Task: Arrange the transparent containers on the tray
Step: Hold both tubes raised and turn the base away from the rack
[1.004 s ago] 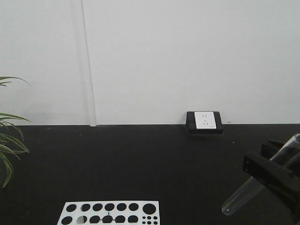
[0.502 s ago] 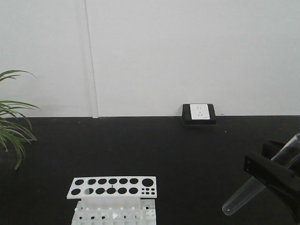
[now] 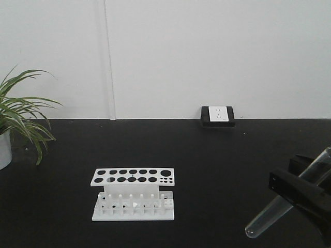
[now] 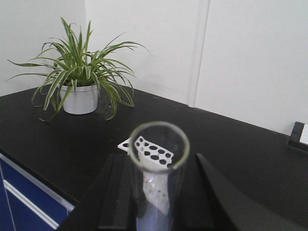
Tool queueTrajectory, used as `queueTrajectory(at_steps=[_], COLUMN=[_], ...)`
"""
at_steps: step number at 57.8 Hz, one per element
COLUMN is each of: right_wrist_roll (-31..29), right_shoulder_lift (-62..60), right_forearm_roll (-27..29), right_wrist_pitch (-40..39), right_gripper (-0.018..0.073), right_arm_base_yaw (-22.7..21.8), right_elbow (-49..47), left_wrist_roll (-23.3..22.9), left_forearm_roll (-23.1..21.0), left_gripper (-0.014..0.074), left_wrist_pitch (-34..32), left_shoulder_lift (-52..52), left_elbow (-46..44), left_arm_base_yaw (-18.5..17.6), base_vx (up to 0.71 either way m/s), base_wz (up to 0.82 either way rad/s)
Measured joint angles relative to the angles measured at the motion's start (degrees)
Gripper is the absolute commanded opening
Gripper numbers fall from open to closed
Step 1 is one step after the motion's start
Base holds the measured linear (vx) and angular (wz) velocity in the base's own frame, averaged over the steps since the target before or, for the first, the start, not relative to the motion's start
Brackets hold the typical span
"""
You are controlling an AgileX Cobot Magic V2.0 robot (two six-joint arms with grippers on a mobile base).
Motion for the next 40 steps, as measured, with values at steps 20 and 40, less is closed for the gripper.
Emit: queueTrajectory(at_steps=[20,40], right_wrist_roll=[0.00,0.00], right_shoulder_lift=[0.00,0.00], right_forearm_roll=[0.00,0.00], right_wrist_pitch=[0.00,0.00], right_gripper=[0.0096,0.0096], right_arm_base_yaw=[0.00,0.00], right_elbow=[0.00,0.00], left_wrist_roll=[0.00,0.00], left_forearm_roll=[0.00,0.00], left_gripper=[0.0085,0.0085], left_wrist_pitch=[0.00,0.00], left_shoulder_lift=[0.00,0.00], left_elbow=[0.00,0.00], left_arm_base_yaw=[0.00,0.00], base_vx=[-0.25,-0.28], base_wz=[0.01,0.01])
